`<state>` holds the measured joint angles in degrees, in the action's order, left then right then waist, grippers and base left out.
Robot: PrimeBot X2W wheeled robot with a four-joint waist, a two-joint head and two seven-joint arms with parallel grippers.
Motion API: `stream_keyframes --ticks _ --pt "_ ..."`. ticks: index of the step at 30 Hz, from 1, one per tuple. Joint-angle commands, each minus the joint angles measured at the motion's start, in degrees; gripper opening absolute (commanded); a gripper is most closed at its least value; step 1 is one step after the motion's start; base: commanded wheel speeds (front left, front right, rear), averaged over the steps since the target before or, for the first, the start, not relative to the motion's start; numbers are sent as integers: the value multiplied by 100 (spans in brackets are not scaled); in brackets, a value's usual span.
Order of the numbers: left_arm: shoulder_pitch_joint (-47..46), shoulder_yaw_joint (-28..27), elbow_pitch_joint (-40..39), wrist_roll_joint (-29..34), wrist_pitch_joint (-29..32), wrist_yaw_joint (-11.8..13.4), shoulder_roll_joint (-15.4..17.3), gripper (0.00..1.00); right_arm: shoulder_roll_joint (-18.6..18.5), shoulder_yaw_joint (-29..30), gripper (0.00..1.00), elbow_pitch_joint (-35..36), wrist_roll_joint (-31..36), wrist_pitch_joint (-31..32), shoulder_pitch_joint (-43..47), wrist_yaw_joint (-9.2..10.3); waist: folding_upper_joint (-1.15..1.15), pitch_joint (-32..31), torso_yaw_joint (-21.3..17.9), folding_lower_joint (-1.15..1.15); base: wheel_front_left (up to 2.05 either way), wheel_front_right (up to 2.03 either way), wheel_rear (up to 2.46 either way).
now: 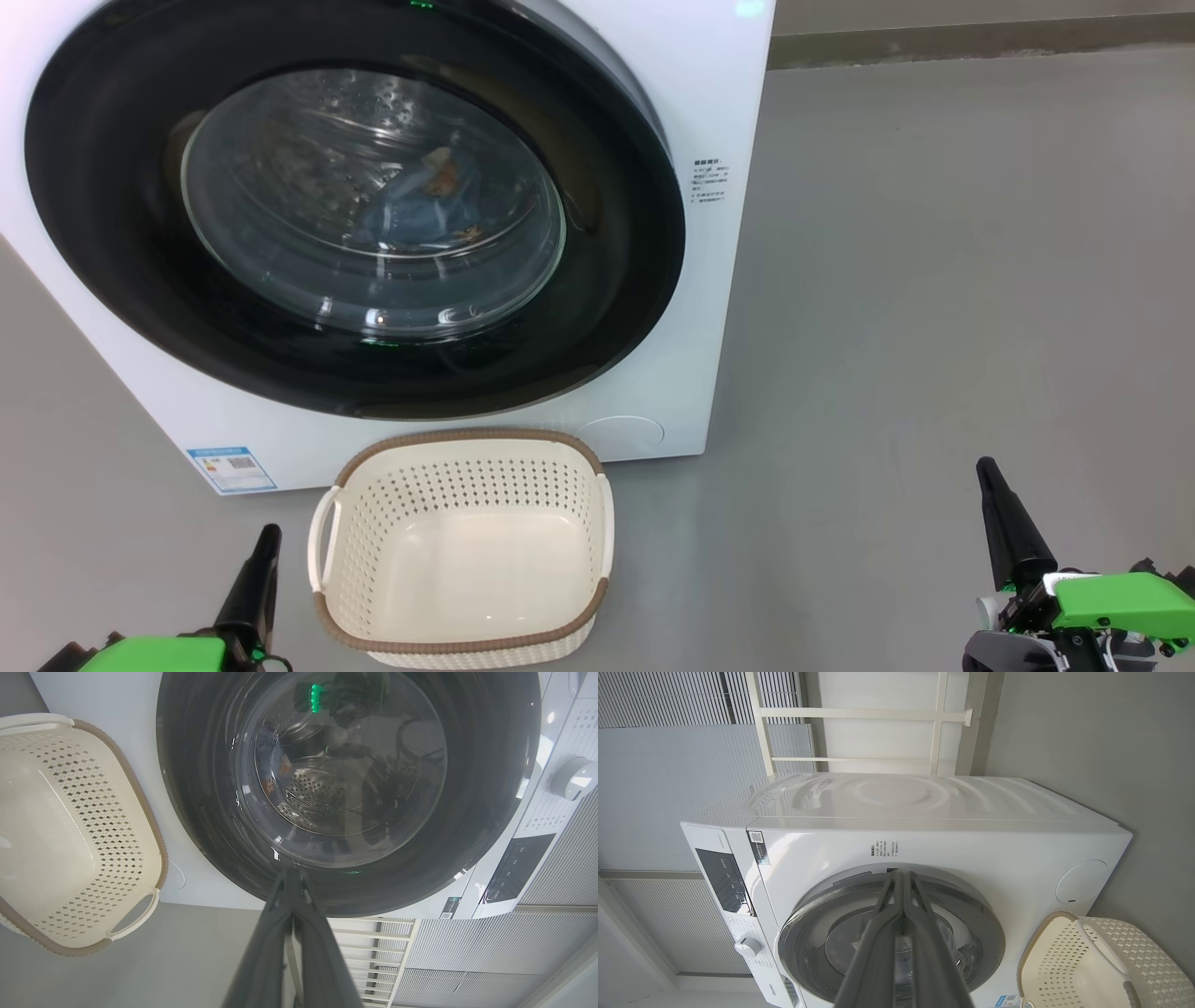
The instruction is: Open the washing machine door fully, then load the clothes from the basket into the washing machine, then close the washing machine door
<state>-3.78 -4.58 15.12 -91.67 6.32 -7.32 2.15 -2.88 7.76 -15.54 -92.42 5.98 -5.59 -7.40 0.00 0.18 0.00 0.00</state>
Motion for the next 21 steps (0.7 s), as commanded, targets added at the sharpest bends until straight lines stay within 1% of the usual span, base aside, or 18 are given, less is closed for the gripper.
stream_keyframes --ticks 1,21 --pt "-241 -199 -109 -46 20 -17 73 0 -7 -129 0 152 22 47 -59 -9 0 0 0 0 0 0 0" --pt "-241 -197 -109 -48 19 -17 73 0 -5 -126 0 152 25 49 -59 -9 0 0 0 0 0 0 0"
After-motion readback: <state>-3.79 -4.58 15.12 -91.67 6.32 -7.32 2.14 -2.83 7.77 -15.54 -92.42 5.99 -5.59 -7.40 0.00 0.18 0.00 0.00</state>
